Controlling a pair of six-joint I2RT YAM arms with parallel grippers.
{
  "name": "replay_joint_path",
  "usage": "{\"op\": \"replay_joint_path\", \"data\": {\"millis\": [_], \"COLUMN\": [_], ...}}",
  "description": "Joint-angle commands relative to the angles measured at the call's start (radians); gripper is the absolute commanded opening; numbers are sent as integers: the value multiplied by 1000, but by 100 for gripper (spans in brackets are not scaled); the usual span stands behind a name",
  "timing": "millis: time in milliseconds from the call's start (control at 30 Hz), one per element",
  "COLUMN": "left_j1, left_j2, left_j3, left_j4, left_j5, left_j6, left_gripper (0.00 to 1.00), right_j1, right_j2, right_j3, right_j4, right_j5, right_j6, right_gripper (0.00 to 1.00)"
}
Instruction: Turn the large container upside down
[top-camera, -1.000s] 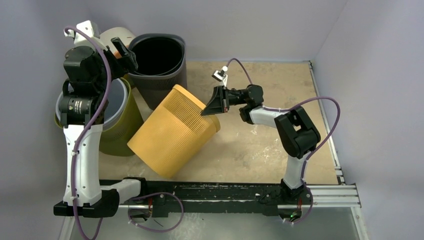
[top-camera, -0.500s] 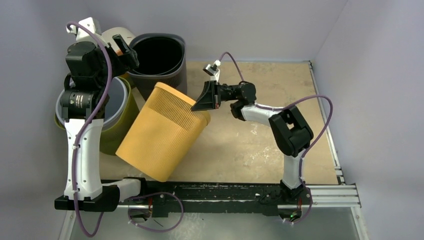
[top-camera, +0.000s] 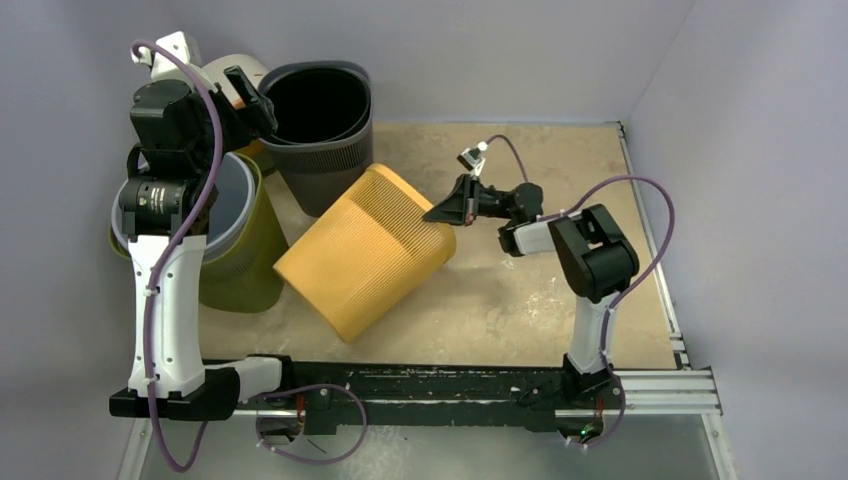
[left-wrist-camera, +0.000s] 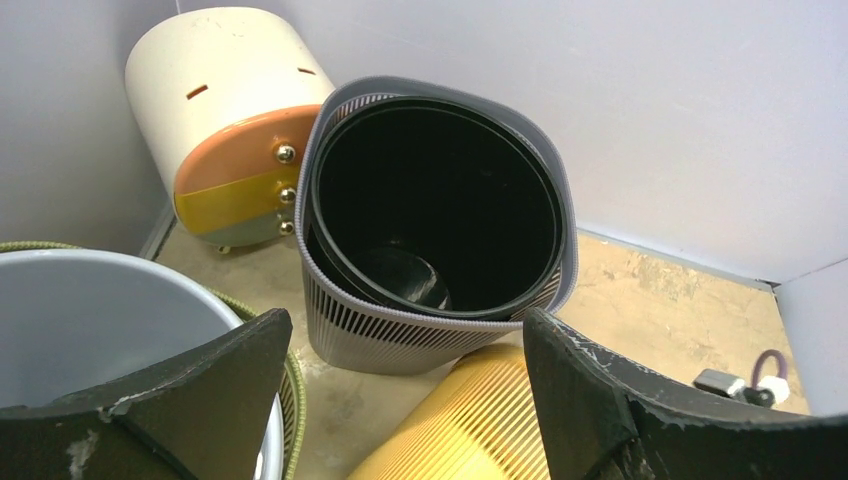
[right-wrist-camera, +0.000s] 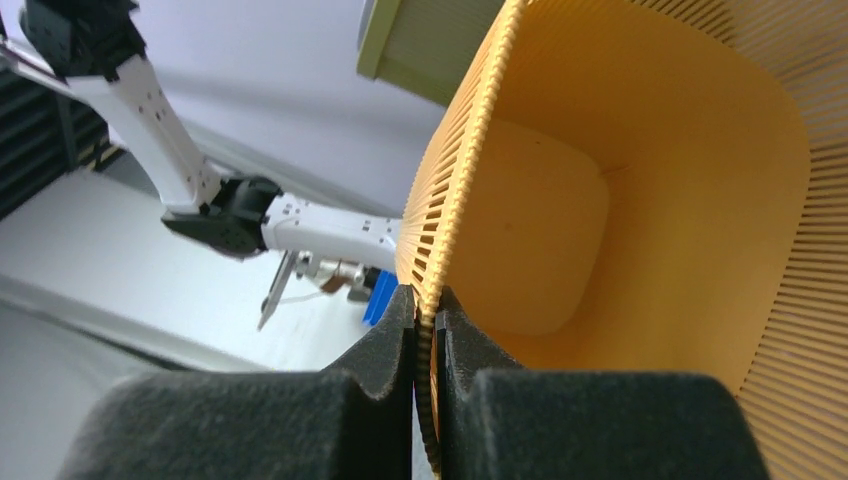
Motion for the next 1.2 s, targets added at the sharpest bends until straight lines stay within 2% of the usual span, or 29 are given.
{"op": "replay_joint_path", "data": {"millis": [0,167,533,733,1000,1167], "left_j1": [6,6,6,6,6,6], "left_j2": [3,3,6,8,-6,-4], "left_j3": [43,37,69,82,39,50], "left_j4": [10,7,-38,-51,-26,-23], "left_j5": [-16,-25,-72,-95,-75,-74], "left_j6": [1,7,44,58,42,44], "left_gripper": [83,83,83,83,83,83], "right_j1": [-157,-261,-384,-455,-596,-614], "right_j2": [3,29,82,33,-12,-35], "right_j3": [-67,-106,-103,-58,72,140], "right_j4": [399,398,397,395,399,401], "right_j5": [-58,-109,-145,-133,14,166], "right_j6": [-63,-66,-58,-7,125,176], "right_gripper": [0,0,0,0,0,0]}}
